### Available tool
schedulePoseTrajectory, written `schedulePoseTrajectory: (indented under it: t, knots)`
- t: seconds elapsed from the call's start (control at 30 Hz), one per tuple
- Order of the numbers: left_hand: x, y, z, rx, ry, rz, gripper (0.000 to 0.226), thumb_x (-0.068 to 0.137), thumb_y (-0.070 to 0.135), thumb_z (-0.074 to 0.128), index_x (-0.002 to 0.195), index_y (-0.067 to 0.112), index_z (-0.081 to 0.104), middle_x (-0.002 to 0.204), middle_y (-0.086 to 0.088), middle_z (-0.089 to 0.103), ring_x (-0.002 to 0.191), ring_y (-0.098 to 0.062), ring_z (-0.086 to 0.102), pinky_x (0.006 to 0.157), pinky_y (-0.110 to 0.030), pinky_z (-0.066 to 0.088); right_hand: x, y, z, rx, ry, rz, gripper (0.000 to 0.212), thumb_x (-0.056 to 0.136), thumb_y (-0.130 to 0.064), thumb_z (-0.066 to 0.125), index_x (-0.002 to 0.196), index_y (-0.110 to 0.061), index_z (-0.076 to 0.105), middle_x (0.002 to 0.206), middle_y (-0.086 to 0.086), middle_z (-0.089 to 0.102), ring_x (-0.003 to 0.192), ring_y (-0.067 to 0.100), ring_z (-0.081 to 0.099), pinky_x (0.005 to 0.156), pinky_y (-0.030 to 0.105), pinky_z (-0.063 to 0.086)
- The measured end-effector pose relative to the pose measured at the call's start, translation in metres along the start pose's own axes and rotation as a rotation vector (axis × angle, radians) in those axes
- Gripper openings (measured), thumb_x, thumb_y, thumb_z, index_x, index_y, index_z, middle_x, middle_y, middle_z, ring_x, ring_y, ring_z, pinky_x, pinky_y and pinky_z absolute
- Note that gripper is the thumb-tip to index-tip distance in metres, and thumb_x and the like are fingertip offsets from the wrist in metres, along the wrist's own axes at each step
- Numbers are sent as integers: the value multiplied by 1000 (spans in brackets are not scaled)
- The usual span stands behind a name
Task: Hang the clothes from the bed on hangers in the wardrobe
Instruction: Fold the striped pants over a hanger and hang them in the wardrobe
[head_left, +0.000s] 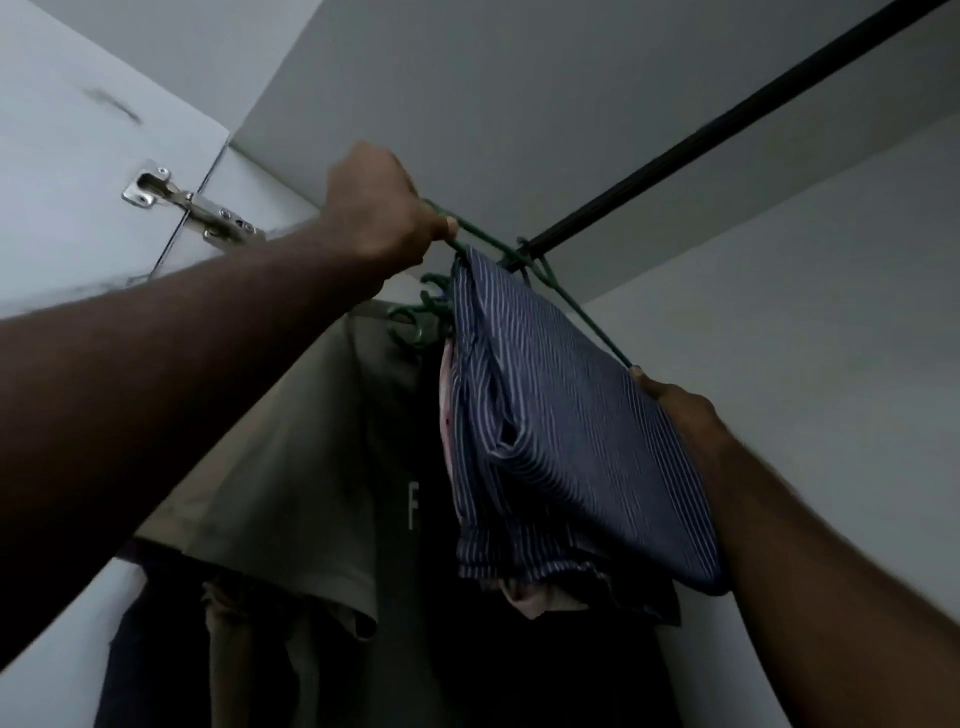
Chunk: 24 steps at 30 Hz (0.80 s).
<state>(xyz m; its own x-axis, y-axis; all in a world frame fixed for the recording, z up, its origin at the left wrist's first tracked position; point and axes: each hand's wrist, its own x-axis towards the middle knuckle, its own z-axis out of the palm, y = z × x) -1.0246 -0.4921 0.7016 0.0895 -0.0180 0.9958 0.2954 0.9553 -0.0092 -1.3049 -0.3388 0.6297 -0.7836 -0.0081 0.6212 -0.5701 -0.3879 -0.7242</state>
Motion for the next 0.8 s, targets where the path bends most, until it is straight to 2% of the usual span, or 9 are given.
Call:
schedulePoseTrajectory:
  t: [0.07, 0.2, 0.27, 0.37, 0.47, 0.57, 0.67, 0.73, 0.8]
  knots:
    - [-12, -1, 2, -21, 12, 25, 27, 75, 21, 83, 81, -3, 72, 72, -16, 70, 65, -26, 70, 68, -46, 61, -6, 10, -1, 0, -19, -22, 46, 86, -39, 73, 116, -6, 63, 87, 8, 66, 72, 19, 60, 57, 25, 45]
    - [-42, -9, 4, -74, -12, 28, 29, 78, 28, 74, 78, -1, 73, 69, -18, 70, 65, -32, 71, 63, -50, 60, -14, 18, 1, -20, 166, -253, 43, 86, -28, 74, 121, -4, 63, 118, 17, 66, 100, 27, 62, 77, 28, 46]
    - [-68, -10, 0, -77, -69, 29, 26, 81, 30, 72, 79, 4, 74, 68, -16, 70, 61, -28, 69, 61, -43, 61, -40, 17, -5, 59, 263, -472, 32, 85, -37, 72, 106, -12, 67, 102, 6, 69, 96, 22, 64, 80, 30, 48]
    - [-120, -16, -8, 0, -204, 38, 19, 89, 29, 68, 82, 13, 76, 60, 0, 69, 49, -9, 64, 49, -17, 50, -124, 16, -16, 107, 152, -732, 38, 85, -60, 59, 91, -23, 68, 90, -5, 70, 91, 15, 67, 80, 32, 53]
    - [-170, -20, 0, 28, -328, -15, 22, 89, 33, 67, 80, 16, 77, 50, 16, 63, 44, 4, 56, 45, -8, 41, -204, 23, -16, -98, -40, -963, 55, 78, -72, 57, 109, -28, 63, 105, -11, 68, 99, 5, 65, 82, 20, 50]
    - [-203, -15, 19, 19, -346, -85, 33, 85, 48, 65, 88, 17, 76, 64, 9, 68, 57, 0, 62, 57, -21, 51, -223, 27, -10, -326, -3, -1038, 46, 80, -49, 70, 120, -29, 58, 107, -23, 65, 98, -5, 63, 79, 8, 47]
    - [-228, 2, 32, 77, -257, -76, 51, 74, 73, 57, 90, 26, 67, 73, 12, 65, 68, -3, 62, 61, -26, 52, -216, 21, -13, -266, 62, -994, 28, 89, -18, 69, 116, -21, 64, 100, -17, 68, 92, -2, 66, 81, 18, 54]
    - [-240, 17, 39, 114, -257, -69, 57, 71, 81, 51, 95, 30, 59, 88, 15, 65, 79, -7, 63, 66, -29, 52, -213, 16, -22, -206, 52, -930, 20, 93, -9, 63, 110, -20, 66, 95, -10, 71, 89, 3, 68, 81, 23, 56]
    - [-245, 29, 45, 185, -288, -85, 61, 74, 81, 50, 108, 30, 52, 105, 12, 61, 93, -13, 61, 70, -29, 48, -211, 12, -29, -195, 33, -908, 19, 95, -6, 60, 106, -20, 66, 92, -10, 71, 86, 2, 68, 78, 19, 54]
